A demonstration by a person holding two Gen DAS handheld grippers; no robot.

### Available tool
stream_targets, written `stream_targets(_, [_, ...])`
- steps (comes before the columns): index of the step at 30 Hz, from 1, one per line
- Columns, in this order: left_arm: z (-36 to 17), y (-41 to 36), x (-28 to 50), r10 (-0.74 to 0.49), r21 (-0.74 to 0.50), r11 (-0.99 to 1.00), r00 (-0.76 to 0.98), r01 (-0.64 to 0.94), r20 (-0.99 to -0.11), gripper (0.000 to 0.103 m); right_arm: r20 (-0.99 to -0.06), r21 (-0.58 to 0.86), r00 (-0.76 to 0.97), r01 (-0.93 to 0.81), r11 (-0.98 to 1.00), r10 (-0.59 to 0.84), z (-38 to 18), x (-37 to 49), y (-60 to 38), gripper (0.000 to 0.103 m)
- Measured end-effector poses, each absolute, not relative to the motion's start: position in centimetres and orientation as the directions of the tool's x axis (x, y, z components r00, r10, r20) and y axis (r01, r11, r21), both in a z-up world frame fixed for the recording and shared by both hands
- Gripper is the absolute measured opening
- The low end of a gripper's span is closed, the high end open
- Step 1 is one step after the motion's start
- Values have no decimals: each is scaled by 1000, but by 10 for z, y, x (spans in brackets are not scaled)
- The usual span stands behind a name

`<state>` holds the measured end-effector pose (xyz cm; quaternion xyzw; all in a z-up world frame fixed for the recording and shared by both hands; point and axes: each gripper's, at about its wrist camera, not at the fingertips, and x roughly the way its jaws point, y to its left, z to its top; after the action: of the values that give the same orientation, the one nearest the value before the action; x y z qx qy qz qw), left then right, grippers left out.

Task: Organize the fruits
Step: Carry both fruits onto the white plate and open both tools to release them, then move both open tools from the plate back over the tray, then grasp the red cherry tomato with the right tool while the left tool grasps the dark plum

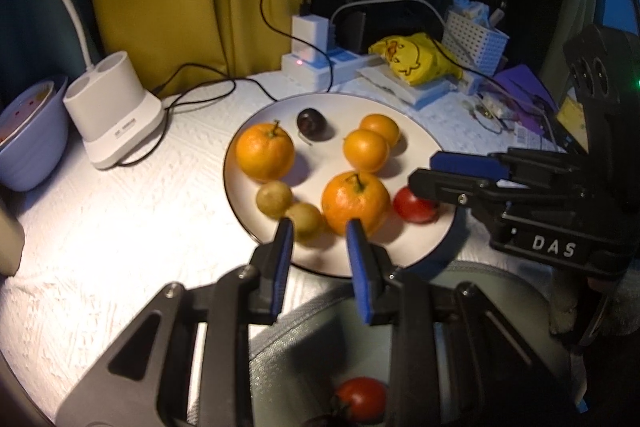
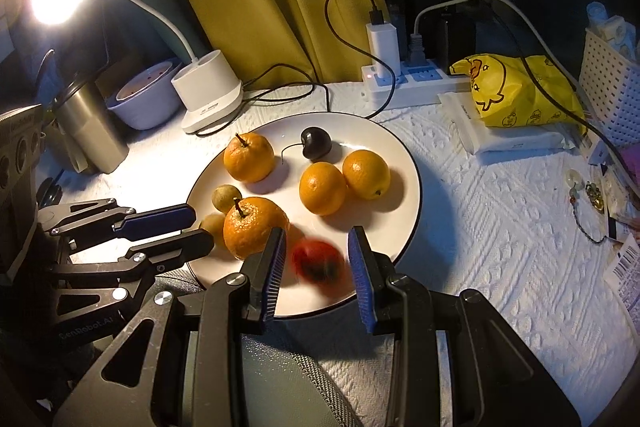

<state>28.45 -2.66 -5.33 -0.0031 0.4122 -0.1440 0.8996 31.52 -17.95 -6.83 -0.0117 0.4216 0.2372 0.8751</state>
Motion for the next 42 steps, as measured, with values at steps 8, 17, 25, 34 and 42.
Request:
stream_targets(8, [-40,-18,270,-264,-133,960,641,246,-720,29,-740,165,542,-427,889,397,-59,303,-175,34])
stream_targets(17, [-26,-4,244,-255,-136,965,668,226,-699,33,-728,152,558,-434,888,398,-44,279,-168,34])
stream_targets(25, [-19,8,220,-253,-147,966,684,210,-684,43,-726,141,559,-450,882,401,-36,258,-156,34])
stream_targets(34, [-20,19,194,-247,-155,969,690,195,-681,43,-726,137,556,-461,877,406,-33,237,-146,34])
stream_targets(42, [-31,23,176,-249,-165,968,677,187,-693,43,-736,138,542,-466,874,406,-42,219,-139,34])
